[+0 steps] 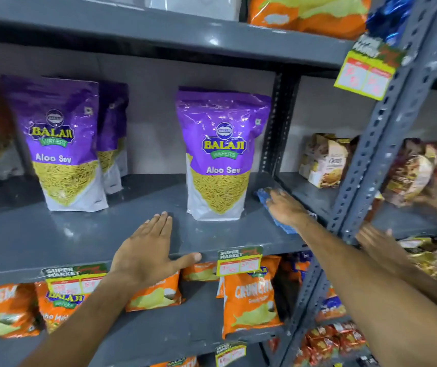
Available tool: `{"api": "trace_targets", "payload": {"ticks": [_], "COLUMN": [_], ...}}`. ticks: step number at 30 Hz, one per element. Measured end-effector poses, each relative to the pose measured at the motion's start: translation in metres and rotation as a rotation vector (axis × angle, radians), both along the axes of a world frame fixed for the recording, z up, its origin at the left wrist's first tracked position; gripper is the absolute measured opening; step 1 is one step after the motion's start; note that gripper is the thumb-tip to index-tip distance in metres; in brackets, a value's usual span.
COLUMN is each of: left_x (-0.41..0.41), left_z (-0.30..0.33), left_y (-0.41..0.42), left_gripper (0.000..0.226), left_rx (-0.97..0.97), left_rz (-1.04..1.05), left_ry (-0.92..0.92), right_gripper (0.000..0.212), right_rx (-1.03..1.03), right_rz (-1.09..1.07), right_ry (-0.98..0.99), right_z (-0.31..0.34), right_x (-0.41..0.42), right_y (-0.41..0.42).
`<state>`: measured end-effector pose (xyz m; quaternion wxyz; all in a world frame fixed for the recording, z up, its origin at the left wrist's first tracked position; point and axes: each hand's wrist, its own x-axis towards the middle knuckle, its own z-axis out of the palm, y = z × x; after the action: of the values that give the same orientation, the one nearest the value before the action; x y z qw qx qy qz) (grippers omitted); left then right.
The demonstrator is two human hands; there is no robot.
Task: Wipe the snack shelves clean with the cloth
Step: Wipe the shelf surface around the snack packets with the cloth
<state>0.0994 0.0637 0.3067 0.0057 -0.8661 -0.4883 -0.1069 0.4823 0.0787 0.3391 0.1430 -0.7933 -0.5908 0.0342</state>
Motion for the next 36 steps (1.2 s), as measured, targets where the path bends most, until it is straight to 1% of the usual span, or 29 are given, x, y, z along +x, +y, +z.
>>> {"api": "trace_targets", "payload": {"ticks": [3, 5, 7, 10, 13, 15, 16, 18, 20, 22, 25, 27, 29, 30, 32, 36], "left_x": [0.0, 0.001, 0.001, 0.0, 0.0, 0.0, -0.001, -0.001, -0.001, -0.001, 0.0, 0.0, -0.001, -0.001, -0.001, -0.002], "left_z": [0.0, 0.001, -0.001, -0.005, -0.007, -0.007, -0.006, -0.005, -0.003, -0.001, 0.001, 0.002, 0.002, 0.003, 0.005, 0.011], "left_y": [0.0, 0.0, 0.0, 0.002, 0.003, 0.004, 0.004, 0.003, 0.001, 0.0, -0.001, 0.0, 0.0, -0.001, -0.004, -0.008], "left_gripper": [0.132, 0.129, 0.13, 0.132, 0.133, 0.132, 0.131, 0.13, 0.129, 0.129, 0.129, 0.131, 0.135, 0.135, 0.134, 0.128], "left_rx": [0.034, 0.044, 0.052, 0.057, 0.072, 0.079, 0.074, 0.055, 0.042, 0.022, -0.015, -0.039, -0.047, -0.05, -0.058, -0.088], "left_rz": [0.0, 0.001, -0.001, -0.004, 0.003, 0.005, 0.0, -0.007, -0.005, -0.004, -0.01, -0.016, -0.013, -0.012, -0.017, -0.021], "left_ry": [0.009, 0.017, 0.014, 0.011, 0.019, 0.029, 0.035, 0.044, 0.04, 0.039, 0.043, 0.042, 0.037, 0.035, 0.035, 0.053], "right_gripper": [0.041, 0.039, 0.045, 0.065, 0.061, 0.07, 0.071, 0.065, 0.062, 0.054, 0.041, 0.041, 0.039, 0.039, 0.046, 0.048], "right_rx": [0.017, 0.005, -0.006, 0.002, 0.024, 0.055, 0.055, 0.056, 0.078, 0.099, 0.101, 0.103, 0.084, 0.075, 0.106, 0.189], "right_rz": [0.019, 0.012, 0.024, 0.091, 0.16, 0.176, 0.173, 0.174, 0.138, 0.095, 0.063, 0.034, 0.014, -0.008, -0.017, 0.047], "right_ry": [-0.017, -0.011, 0.016, 0.007, -0.044, -0.05, -0.036, -0.038, -0.039, -0.013, 0.008, 0.005, -0.034, -0.042, -0.04, -0.067], "right_z": [0.003, 0.003, -0.003, -0.016, -0.02, -0.015, -0.015, -0.019, -0.013, -0.027, -0.016, 0.008, 0.012, 0.008, -0.001, -0.02], "right_x": [0.006, 0.012, 0.024, 0.052, 0.063, 0.059, 0.058, 0.06, 0.048, 0.059, 0.031, -0.014, -0.036, -0.043, -0.055, -0.086], "right_y": [0.039, 0.068, 0.1, 0.145, 0.165, 0.166, 0.166, 0.168, 0.15, 0.147, 0.09, 0.025, -0.018, -0.034, -0.059, -0.096]}}
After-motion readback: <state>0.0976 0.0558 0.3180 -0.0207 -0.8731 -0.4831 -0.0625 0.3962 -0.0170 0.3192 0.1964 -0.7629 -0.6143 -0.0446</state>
